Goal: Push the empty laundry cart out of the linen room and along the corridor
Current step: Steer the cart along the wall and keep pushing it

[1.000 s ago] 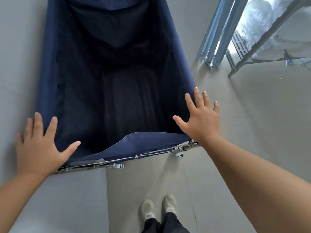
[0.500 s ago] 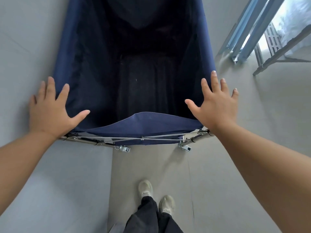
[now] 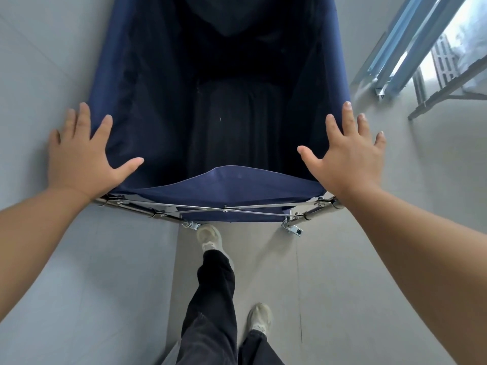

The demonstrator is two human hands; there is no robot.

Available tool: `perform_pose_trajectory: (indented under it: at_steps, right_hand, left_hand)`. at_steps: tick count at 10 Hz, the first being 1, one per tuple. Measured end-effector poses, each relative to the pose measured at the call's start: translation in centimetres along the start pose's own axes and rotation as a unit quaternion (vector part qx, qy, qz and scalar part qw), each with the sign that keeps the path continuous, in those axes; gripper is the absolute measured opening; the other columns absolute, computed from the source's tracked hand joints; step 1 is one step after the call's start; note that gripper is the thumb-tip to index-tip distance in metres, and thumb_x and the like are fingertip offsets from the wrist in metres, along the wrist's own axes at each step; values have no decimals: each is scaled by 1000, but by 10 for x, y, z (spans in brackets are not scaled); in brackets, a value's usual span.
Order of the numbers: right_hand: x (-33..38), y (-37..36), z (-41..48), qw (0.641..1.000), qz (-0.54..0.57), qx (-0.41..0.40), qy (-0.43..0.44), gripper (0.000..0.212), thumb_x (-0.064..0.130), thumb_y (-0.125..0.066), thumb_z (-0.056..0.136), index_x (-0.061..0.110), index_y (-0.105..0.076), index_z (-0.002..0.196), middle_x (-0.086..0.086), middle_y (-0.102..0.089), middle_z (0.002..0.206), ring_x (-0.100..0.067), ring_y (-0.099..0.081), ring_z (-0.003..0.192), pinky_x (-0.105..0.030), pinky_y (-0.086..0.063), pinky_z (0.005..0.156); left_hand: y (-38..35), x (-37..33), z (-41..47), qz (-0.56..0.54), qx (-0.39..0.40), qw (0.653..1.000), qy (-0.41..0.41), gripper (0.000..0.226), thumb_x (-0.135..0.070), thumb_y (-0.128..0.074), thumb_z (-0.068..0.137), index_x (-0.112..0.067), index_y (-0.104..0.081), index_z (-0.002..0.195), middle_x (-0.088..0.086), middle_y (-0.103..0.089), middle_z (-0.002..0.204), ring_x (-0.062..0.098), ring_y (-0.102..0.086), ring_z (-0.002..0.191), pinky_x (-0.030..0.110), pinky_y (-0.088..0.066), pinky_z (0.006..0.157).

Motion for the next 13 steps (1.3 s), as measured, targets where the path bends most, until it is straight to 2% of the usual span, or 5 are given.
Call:
perform_pose_trajectory:
  at_steps: [6, 13]
  right_hand:
    - [5, 1, -1, 1000, 6, -3, -1, 84, 72, -45, 89, 20, -34, 154, -7, -18, 169, -36, -22, 153, -64, -23, 116]
    - [7, 4, -5, 1000, -4, 11, -7, 84, 74, -42, 89, 21, -35, 154, -6, -15, 170, -35, -21, 154, -62, -25, 116]
  left_hand:
    - [3, 0, 1, -7, 9, 1000, -4, 104, -85, -36, 74, -14, -36, 150, 27, -23, 163, 49, -23, 148, 65, -30, 108]
    - [9, -3, -1, -23, 20, 999, -8, 103, -83, -39, 74, -12, -40, 148, 27, -26, 162, 49, -25, 148, 66, -31, 108]
Point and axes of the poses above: each hand's wrist, its own z-axis towards the middle knuckle, its own y-axis out of the back of the hand, x = y × z, the point moved 4 cm from there along z, towards the middle knuckle
